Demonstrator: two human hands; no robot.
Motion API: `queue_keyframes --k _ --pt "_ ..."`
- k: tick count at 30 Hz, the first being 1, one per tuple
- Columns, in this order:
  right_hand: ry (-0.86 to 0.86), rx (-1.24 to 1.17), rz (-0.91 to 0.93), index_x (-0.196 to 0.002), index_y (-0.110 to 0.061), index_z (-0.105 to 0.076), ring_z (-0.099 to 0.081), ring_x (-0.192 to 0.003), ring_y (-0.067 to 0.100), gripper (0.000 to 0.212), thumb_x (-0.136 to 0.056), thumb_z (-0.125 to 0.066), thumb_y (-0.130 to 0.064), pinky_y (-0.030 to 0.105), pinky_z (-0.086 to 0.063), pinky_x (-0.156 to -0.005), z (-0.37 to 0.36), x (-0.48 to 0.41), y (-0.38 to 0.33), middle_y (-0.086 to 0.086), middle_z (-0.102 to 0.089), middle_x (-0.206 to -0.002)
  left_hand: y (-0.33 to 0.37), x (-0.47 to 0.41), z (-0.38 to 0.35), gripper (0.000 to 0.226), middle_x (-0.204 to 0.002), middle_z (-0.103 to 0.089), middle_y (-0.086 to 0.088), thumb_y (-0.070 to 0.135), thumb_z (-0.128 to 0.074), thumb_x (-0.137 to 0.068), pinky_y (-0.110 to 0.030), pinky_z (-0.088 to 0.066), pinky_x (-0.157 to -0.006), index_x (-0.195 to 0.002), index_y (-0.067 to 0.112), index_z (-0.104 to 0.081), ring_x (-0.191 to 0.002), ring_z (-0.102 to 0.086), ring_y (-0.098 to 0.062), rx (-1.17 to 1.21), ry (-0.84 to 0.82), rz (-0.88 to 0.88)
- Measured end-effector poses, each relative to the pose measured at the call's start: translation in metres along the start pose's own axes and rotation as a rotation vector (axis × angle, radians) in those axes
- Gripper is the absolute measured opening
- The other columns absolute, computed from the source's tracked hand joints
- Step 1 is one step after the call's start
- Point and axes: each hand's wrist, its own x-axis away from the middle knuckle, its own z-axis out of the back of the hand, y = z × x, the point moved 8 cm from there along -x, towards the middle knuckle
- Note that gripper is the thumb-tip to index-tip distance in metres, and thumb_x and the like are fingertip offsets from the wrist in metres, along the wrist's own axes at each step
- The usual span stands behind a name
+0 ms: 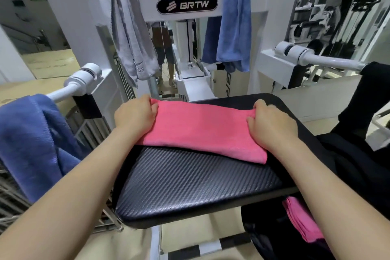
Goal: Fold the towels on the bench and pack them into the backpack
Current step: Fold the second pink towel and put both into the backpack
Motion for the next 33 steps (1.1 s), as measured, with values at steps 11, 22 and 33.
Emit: queue_keyframes --k 11,22,33 --pt "-0.481 -0.187 0.135 -0.088 -0.015 -0.071 -0.064 -0.074 0.019 0.022 -0.078 -0.075 -0.035 0.034 -0.051 -0.078 0.003 -0.017 -0.023 0.001 -0.072 -0.076 -0.011 0.022 0.006 0.026 -0.090 -0.059 -0.005 0.037 -0.056 -0.093 -0.039 -0.041 -0.074 -0.092 0.012 -0.050 -0.086 -0.053 -0.026 0.521 -0.056 0.094" --pt "-0.024 -0.246 0.581 -0.144 -0.021 -0.037 -0.036 -0.135 0.028 0.057 -0.095 -0.042 -0.050 0.048 -0.037 -0.106 0.009 0.036 -0.153 0.008 -0.042 -0.144 -0.049 0.097 0.027 0.031 -0.103 -0.061 0.012 0.034 -0.066 -0.087 -0.036 -0.045 -0.092 -0.117 0.038 -0.055 -0.095 -0.056 -0.012 0.928 -0.020 0.245" --pt "-0.261 0.014 0.115 -0.154 -0.036 -0.004 0.000 -0.151 0.023 0.076 -0.089 -0.016 -0.074 0.054 -0.006 -0.118 -0.045 0.013 -0.057 0.000 0.005 -0.164 -0.043 0.108 0.025 0.056 -0.129 -0.061 -0.008 0.028 -0.075 -0.077 -0.035 -0.043 -0.100 -0.130 0.019 -0.060 -0.118 -0.057 -0.027 0.508 -0.134 0.183"
